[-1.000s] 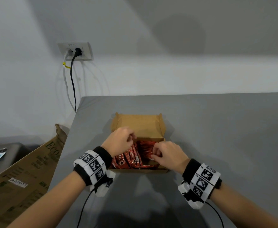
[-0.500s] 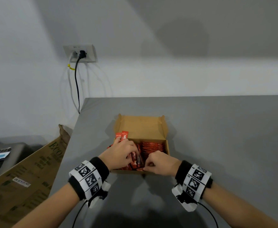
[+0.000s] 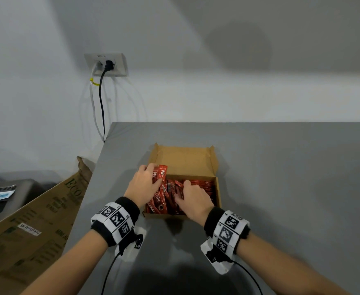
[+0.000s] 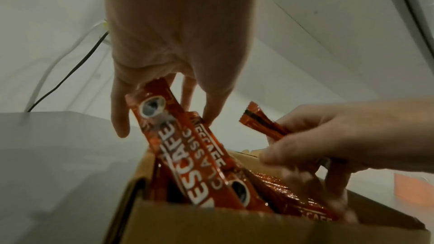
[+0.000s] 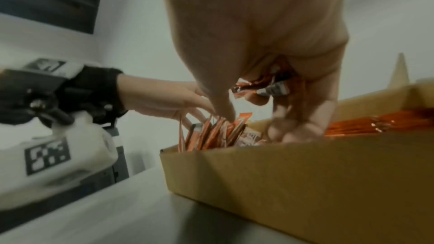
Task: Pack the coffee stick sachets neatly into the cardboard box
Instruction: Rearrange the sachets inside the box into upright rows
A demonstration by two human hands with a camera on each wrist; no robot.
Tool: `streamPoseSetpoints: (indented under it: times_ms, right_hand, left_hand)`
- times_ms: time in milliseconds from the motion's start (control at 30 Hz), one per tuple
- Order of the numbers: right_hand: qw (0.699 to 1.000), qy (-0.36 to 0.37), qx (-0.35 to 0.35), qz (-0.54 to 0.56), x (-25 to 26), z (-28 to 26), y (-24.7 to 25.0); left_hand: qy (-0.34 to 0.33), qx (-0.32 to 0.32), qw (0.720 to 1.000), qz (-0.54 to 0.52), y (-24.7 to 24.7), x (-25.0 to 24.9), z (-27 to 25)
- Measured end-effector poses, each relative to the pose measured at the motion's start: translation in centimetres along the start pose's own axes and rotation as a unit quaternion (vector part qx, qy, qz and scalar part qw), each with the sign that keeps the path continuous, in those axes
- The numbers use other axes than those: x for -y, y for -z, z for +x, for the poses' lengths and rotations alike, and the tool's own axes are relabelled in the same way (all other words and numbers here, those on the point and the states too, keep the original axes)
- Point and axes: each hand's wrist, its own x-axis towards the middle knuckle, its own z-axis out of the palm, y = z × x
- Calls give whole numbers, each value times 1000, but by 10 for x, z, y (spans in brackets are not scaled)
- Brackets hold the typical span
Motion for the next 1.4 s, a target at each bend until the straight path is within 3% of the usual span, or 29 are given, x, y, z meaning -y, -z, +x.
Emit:
streamPoseSetpoints:
  times_ms: [400,633,700,833,933,1033,1100,1200,1400]
  right_hand:
    - [998,-16,41,-53,-1,11,3]
    - [993,61,-22,100,-24,12,33]
    - [985,76,-45,148,-31,12,40]
    - [981,81,-60,165,-40,7,47]
    - [983,70,-53,161,-43,2,45]
    - [992,41,-50,108,-50,-1,42]
    - [1000,21,-7,-17,-54,-2,41]
    - [982,23,28,-183,-58,-4,34]
    - [974,42,35,-219,-68,-3,25]
  left_hand:
    - [8,-31,999,43,-2,2,-4]
    - [-104,-90,990,-38,9,-16,-9]
    - [-145,-56,986,-58,10,-21,-10]
    - [-247,77,964,52,-2,-26,-14]
    - [-263,81,959,72,-12,-30,-15]
    - [-253,83,960,81,-16,-31,-9]
    - [-247,105,956,121,-19,-34,-8]
    - [-246,116,949,157,-29,-40,-8]
    - [-234,108,947,190,-49,-45,-4]
